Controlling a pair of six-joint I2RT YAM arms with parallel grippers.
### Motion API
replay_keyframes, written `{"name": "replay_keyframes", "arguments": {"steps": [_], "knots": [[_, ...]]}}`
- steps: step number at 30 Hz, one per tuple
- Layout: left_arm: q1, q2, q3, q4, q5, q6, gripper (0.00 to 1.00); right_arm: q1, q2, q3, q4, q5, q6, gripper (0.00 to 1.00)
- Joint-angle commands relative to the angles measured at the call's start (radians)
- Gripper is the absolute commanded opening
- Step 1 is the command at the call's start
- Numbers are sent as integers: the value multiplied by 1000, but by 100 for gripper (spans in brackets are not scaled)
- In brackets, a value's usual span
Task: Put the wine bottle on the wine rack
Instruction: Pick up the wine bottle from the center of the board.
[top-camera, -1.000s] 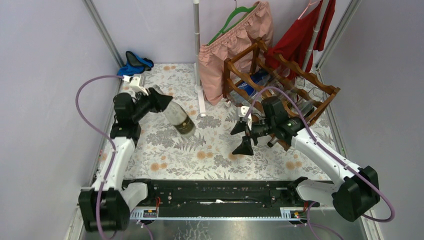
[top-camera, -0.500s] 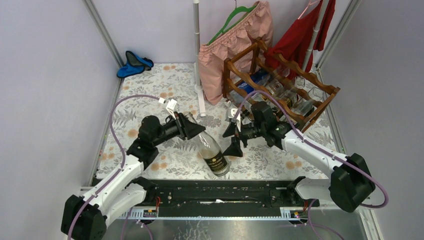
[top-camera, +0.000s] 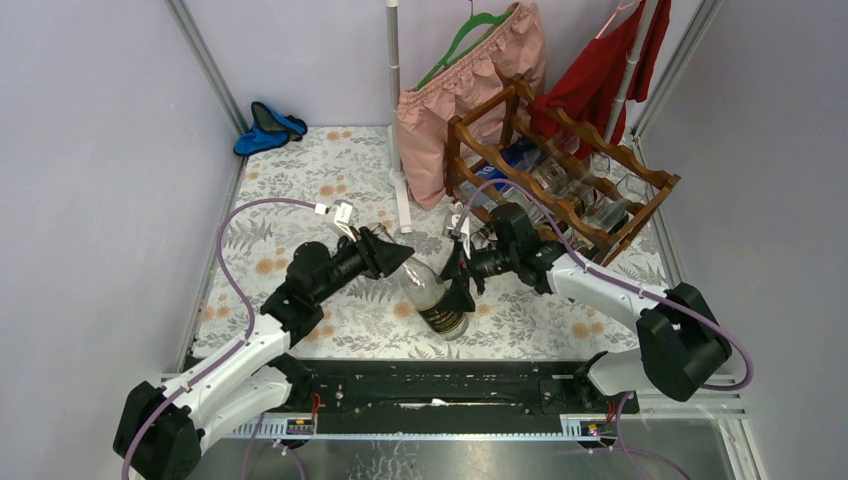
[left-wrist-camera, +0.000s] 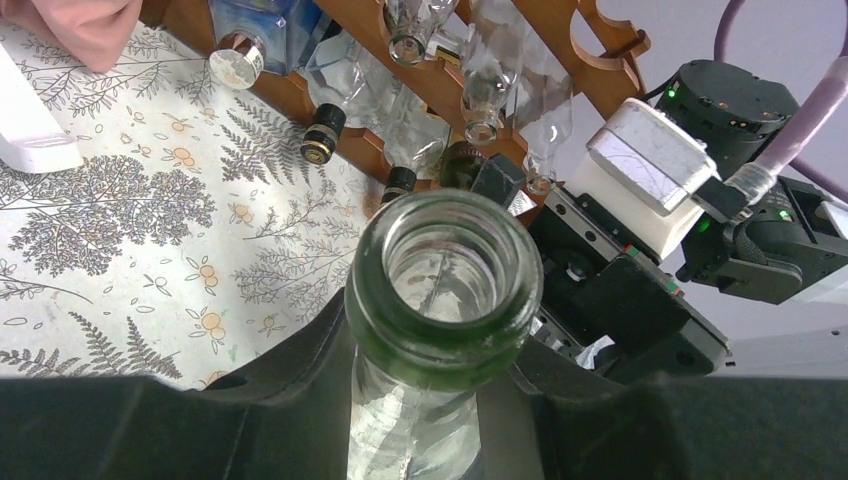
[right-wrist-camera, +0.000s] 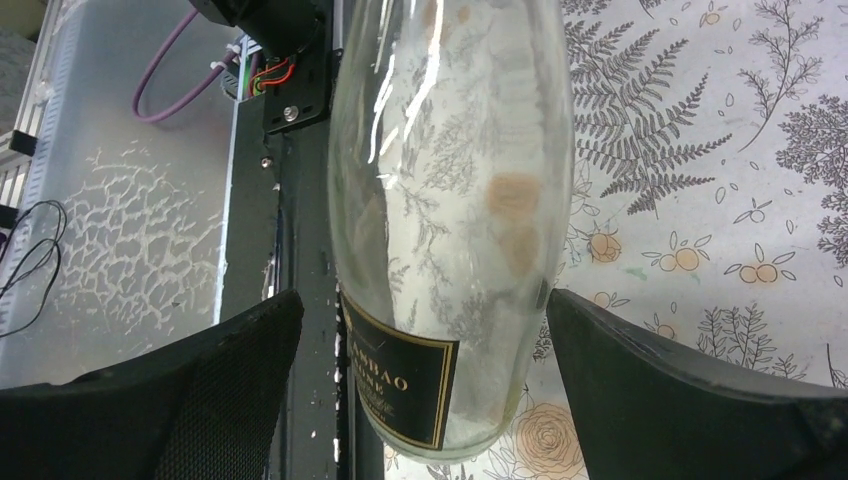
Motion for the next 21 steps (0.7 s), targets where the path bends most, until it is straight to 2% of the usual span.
{"name": "replay_keyframes", "arguments": {"steps": [1, 4, 17, 19, 20, 21], "knots": [[-36, -22, 27, 337, -99, -135, 0, 23, 25, 21, 56, 30, 46, 100], [-59, 5, 30, 377, -94, -162, 0, 25, 36, 24, 48, 84, 27, 100], [-145, 42, -20, 495, -230, -232, 0, 68, 85, 46, 12, 105, -23, 99], [-146, 42, -29, 503, -230, -230, 0, 68, 88, 63, -7, 100, -33, 87], [-146, 39, -34, 501, -231, -230, 0, 68, 88, 74, -21, 95, -45, 77], [-146, 36, -38, 494, -233, -230, 0, 68, 84, 83, -41, 88, -60, 57]]}}
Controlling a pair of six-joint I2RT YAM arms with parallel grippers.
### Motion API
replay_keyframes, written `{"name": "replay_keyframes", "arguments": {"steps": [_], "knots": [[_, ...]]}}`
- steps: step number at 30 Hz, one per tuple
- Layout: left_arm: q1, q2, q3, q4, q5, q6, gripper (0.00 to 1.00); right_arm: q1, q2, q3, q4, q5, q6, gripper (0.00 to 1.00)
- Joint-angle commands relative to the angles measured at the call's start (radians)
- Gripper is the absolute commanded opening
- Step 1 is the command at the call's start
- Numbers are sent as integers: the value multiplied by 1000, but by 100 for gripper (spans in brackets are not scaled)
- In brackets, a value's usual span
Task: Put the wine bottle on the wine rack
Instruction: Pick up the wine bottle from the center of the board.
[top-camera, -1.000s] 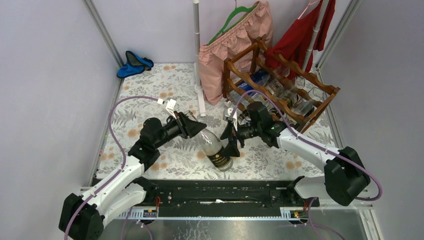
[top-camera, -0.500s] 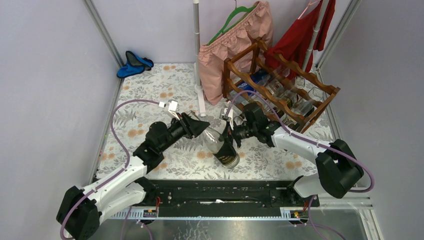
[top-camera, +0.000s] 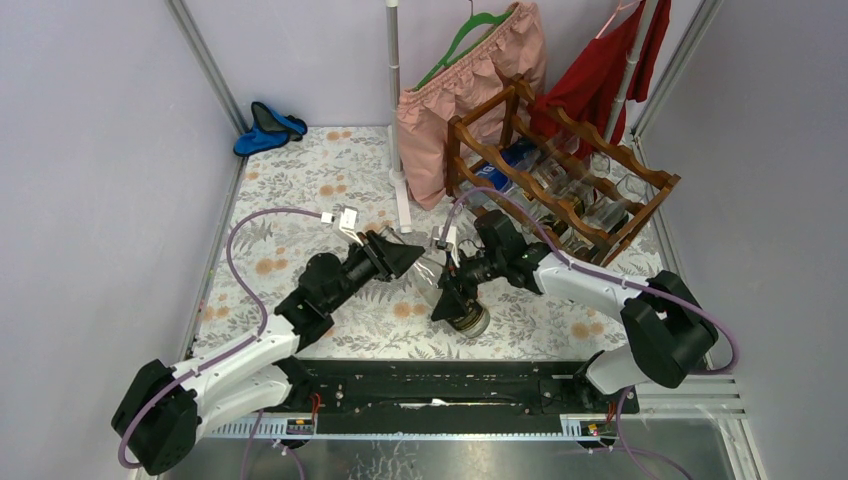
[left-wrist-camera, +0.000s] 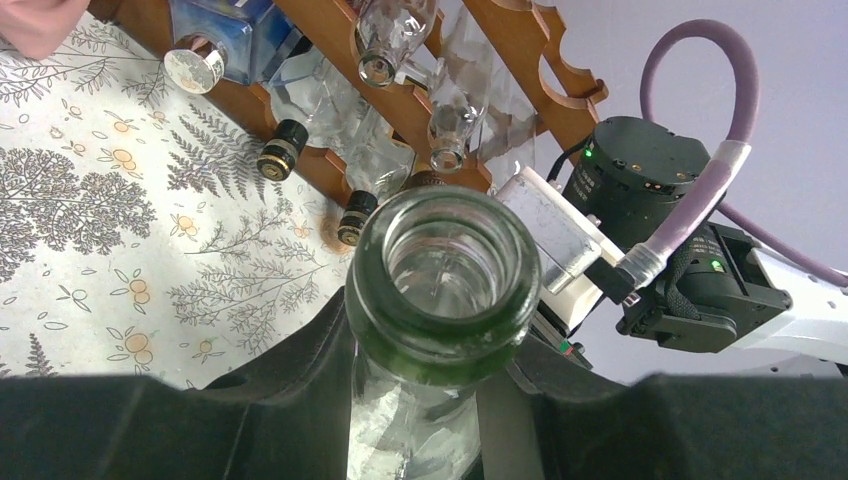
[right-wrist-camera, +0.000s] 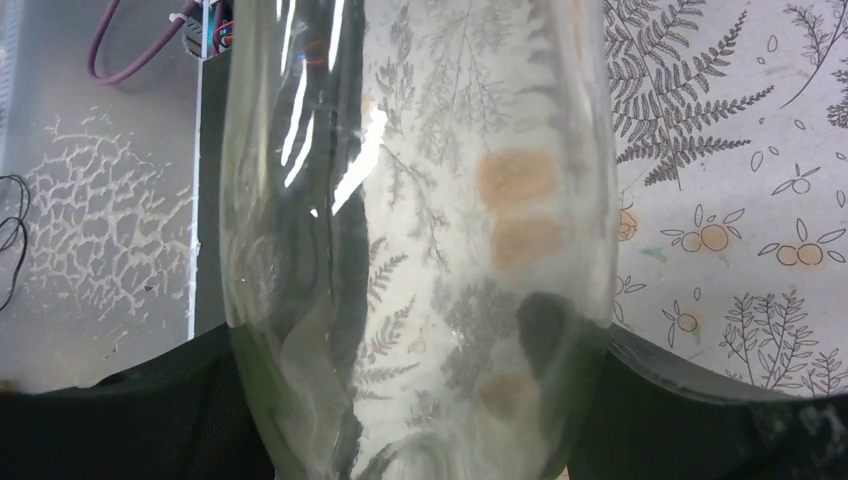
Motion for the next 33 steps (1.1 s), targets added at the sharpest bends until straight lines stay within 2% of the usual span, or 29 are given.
{"name": "replay_keyframes", "arguments": {"steps": [1, 3, 5, 6, 7, 8, 10, 14, 18, 22, 25, 29, 33], "knots": [[-11, -37, 21, 283, -42, -100, 0, 9, -7, 80, -52, -9, -55, 36], [-10, -47, 14, 269, -31, -98, 6, 9, -22, 86, -76, -18, -83, 15], [-10, -66, 13, 228, -24, -90, 25, 9, -36, 95, -106, -25, -112, 2], [-10, -80, 13, 202, -18, -77, 38, 8, -42, 103, -127, -26, -128, 0], [-11, -96, 15, 174, -10, -58, 58, 7, -46, 114, -155, -30, -150, 0], [-10, -119, 18, 128, -9, -36, 72, 7, -50, 127, -186, -32, -179, 0], [-11, -174, 29, 17, -9, 38, 96, 6, -52, 142, -240, -31, -252, 0], [-3, -301, 91, -330, -11, 185, 99, 7, -50, 147, -314, -3, -358, 0], [8, -358, 211, -687, 10, 326, 99, 7, -23, 168, -372, 4, -422, 0], [8, -361, 322, -975, -96, 385, 99, 7, 7, 193, -442, -29, -485, 0], [8, -373, 350, -1024, -76, 348, 99, 9, 7, 197, -464, -8, -538, 0], [13, -334, 360, -975, 134, 257, 99, 52, -1, 206, -520, 77, -661, 0], [71, -238, 389, -1029, 261, 287, 99, 95, -20, 186, -514, 154, -758, 0]]}}
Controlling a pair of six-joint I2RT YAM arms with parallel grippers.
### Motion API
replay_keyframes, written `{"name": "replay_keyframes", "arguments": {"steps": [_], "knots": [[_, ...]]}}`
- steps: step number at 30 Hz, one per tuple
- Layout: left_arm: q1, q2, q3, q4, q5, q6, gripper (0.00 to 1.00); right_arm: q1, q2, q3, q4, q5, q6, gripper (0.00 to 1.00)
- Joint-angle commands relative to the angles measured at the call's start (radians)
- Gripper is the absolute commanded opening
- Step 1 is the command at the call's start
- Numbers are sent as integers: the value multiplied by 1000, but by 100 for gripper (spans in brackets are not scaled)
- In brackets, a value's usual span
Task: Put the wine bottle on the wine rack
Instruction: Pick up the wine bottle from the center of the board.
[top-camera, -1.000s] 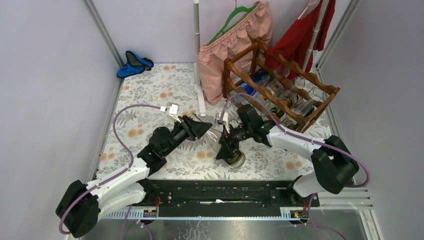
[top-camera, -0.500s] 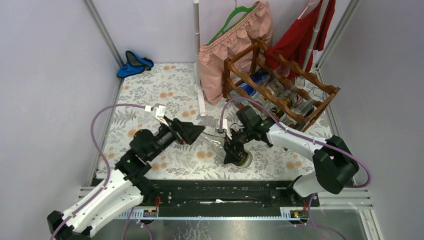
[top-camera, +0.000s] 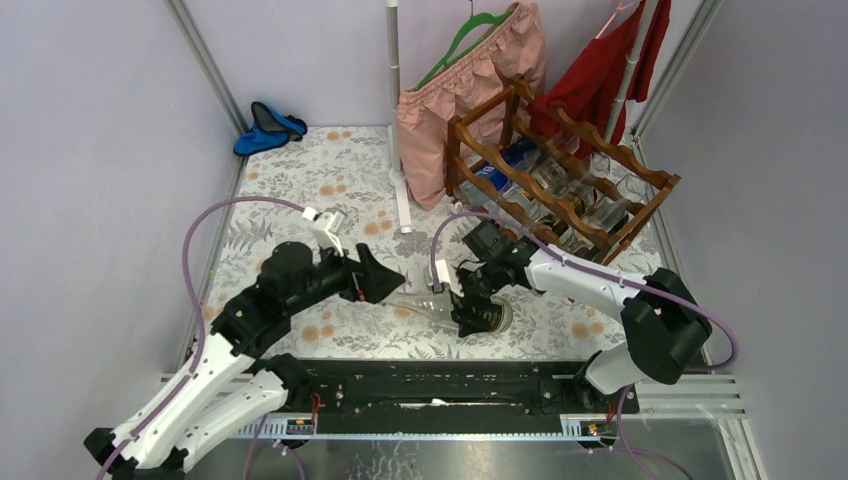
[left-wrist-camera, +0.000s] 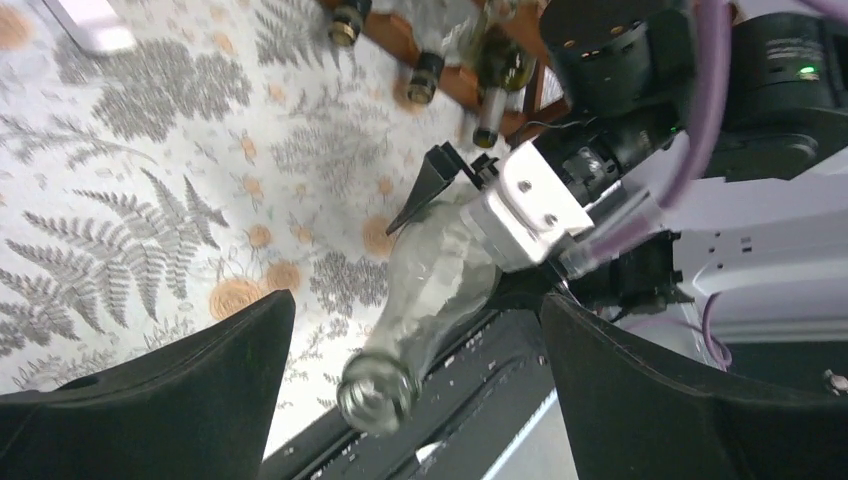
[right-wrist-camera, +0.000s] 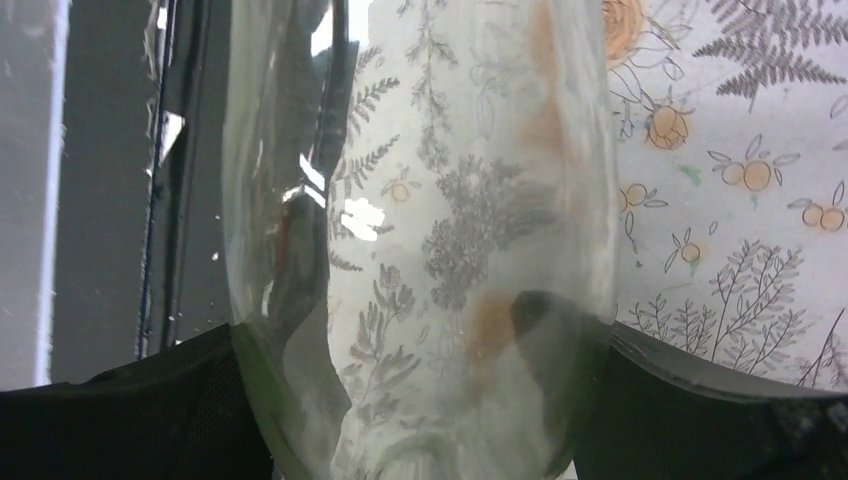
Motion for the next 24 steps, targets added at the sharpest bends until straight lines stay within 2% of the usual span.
{"name": "replay_keyframes", "arguments": {"steps": [1, 4, 5, 6, 10, 17, 24], "knots": [[109, 88, 17, -48, 275, -5, 98, 56, -56, 55, 14, 31, -153, 0], [327, 145, -128, 118, 678, -97, 90, 80, -64, 63, 18, 70, -178, 0], [411, 151, -181, 207, 788, -174, 87, 86, -66, 68, 17, 76, -181, 0], [445, 148, -212, 278, 846, -195, 86, 89, -66, 73, 13, 80, -185, 0], [459, 139, -211, 269, 903, -191, 87, 96, -53, 96, -8, 98, -205, 0], [452, 100, -235, 271, 840, -234, 90, 111, -5, 151, -7, 139, -190, 0], [382, 75, -291, 334, 798, -300, 85, 112, 22, 200, -16, 162, -153, 0]]}}
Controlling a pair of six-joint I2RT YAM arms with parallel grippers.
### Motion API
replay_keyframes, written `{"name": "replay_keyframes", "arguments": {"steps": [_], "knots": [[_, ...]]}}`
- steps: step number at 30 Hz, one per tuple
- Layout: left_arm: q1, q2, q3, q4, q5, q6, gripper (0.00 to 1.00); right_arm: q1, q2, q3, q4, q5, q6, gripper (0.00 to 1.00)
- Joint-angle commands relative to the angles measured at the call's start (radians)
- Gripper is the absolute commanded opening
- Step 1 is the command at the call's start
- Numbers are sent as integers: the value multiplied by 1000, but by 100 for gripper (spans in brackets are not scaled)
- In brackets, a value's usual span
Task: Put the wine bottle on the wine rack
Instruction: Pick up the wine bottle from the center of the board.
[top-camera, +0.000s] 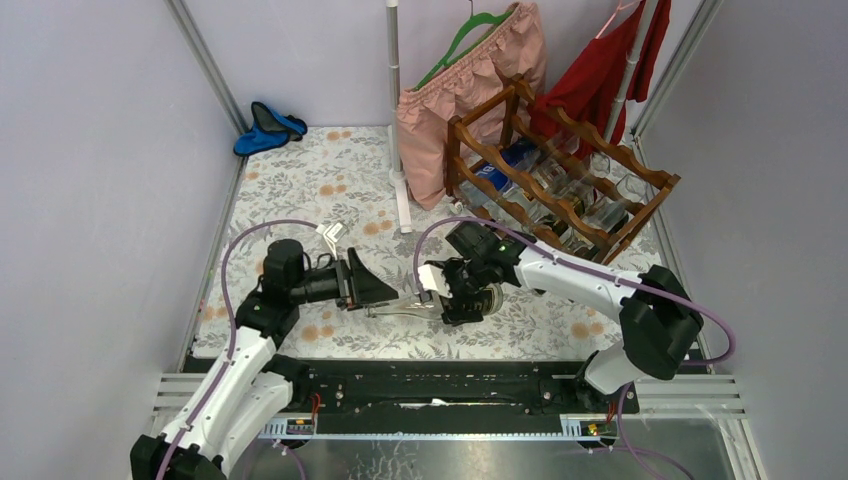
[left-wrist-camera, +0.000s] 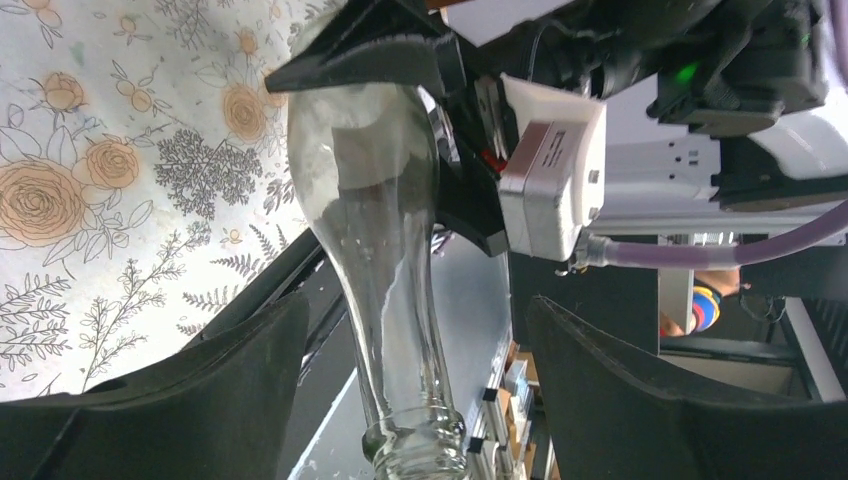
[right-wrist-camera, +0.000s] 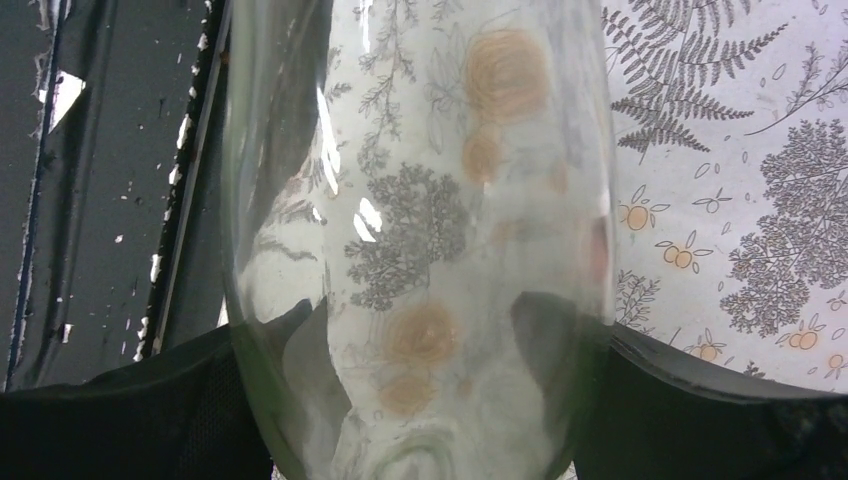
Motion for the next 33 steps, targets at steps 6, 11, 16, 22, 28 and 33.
{"name": "replay_keyframes", "arguments": {"steps": [6, 11, 16, 22, 28, 33], "knots": [[-100, 25, -42, 117, -44, -77, 75, 41, 21, 124, -18, 40, -34, 0], [-101, 67, -66, 128, 47, -86, 75, 78, 8, 114, -43, 115, -127, 0], [-101, 55, -119, 51, 95, -48, 76, 104, -28, 112, -56, 187, -197, 0], [-110, 47, -154, 45, 105, -60, 76, 135, -11, 129, -69, 253, -227, 0], [-190, 86, -140, 36, 47, -51, 76, 157, 21, 164, -83, 299, -226, 0], [-242, 130, -124, 36, 9, -38, 75, 159, 30, 188, -89, 301, -229, 0]]}}
